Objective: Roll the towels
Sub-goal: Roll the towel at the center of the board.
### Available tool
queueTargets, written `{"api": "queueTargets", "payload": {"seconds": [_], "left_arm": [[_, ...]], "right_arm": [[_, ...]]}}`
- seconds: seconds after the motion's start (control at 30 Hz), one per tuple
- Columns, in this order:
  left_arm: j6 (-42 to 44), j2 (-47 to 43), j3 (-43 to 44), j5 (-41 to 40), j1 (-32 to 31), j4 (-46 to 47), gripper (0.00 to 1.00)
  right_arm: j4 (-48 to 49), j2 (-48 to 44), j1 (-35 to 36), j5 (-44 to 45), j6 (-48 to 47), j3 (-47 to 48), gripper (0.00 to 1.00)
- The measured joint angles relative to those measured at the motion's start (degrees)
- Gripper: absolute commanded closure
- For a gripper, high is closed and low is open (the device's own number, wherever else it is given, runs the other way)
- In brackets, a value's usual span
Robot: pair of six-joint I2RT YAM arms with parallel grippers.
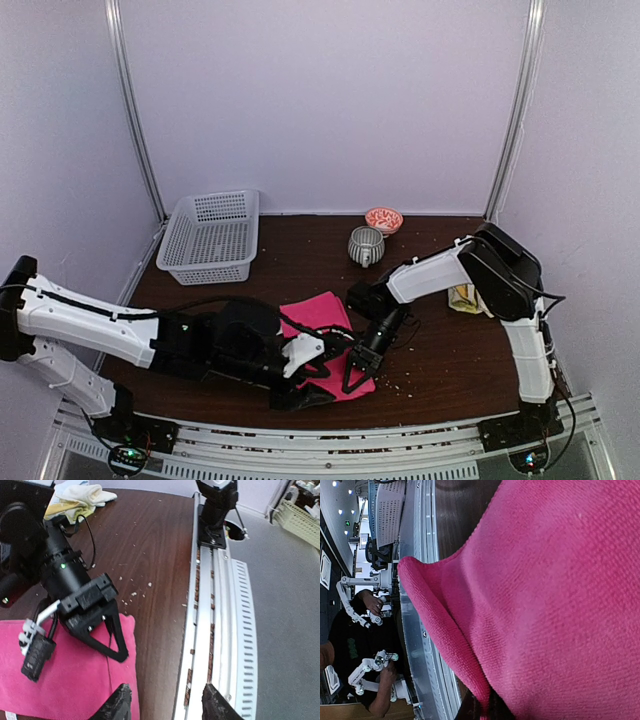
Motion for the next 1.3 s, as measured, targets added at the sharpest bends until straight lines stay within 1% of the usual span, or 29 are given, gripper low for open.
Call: {"api": "queueTargets", "payload": {"seconds": [0.07, 0.13, 0.17, 0.3, 0.37, 0.5, 0.6, 0.77, 0.9, 1.03, 1.1, 1.2, 1.3], "left_arm": [[4.6, 4.7, 5.3, -4.3, -1.8, -1.8, 0.47], [8.6, 8.9, 8.5, -7.6, -3.5, -3.1, 0.49], [10.4, 11.1, 9.7, -9.0, -4.3, -3.9, 0.52], [15.3, 19.4, 12.5, -12.6, -5.9, -7.4, 0.62], [16.9, 22.3, 12.8, -14.4, -5.8, -9.0, 0.63], [18.8, 24.6, 12.8, -17.6, -5.8, -10.7, 0.56], [19.6, 24.6, 12.8, -19.5, -5.8, -10.2, 0.55], [20.6, 25.0, 12.9, -21.7, -5.8, -10.0, 0.58], [21.1, 27.2, 13.5, -23.2, -5.8, -9.9, 0.61], [20.6, 29.2, 16.0, -25.3, -5.8, -10.3, 0.65], [20.1, 30.2, 17.1, -26.5, -5.9, -10.8, 0.68], [19.5, 31.1, 18.1, -27.9, -6.0, -11.4, 0.79], [19.3, 31.6, 18.4, -28.4, -6.0, -11.4, 0.89]], "right_arm": [[-0.9, 0.6, 0.0, -0.5, 0.2, 0.6, 1.0], [-1.7, 1.1, 0.0, -0.7, 0.2, 1.2, 1.0], [-2.2, 1.3, 0.0, -0.7, 0.2, 1.5, 1.0], [-3.6, 2.2, -0.1, -1.4, -0.2, 2.3, 1.0], [-3.8, 2.4, -0.1, -1.8, -0.7, 2.3, 1.0], [-4.0, 2.5, -0.2, -2.1, -1.7, 2.3, 1.0], [-4.1, 2.7, -0.3, -2.4, -2.5, 2.3, 1.0], [-4.2, 2.7, -0.3, -2.5, -3.0, 2.3, 1.0], [-4.2, 2.7, -0.3, -2.5, -3.2, 2.3, 1.0], [-5.1, 3.2, -0.3, -2.8, -4.1, 2.8, 1.0], [-5.6, 3.3, -0.4, -2.8, -4.6, 2.9, 1.0], [-6.4, 3.3, -0.4, -2.8, -5.7, 3.0, 0.96], [-8.1, 3.3, -0.4, -2.4, -7.8, 3.6, 0.84]]}}
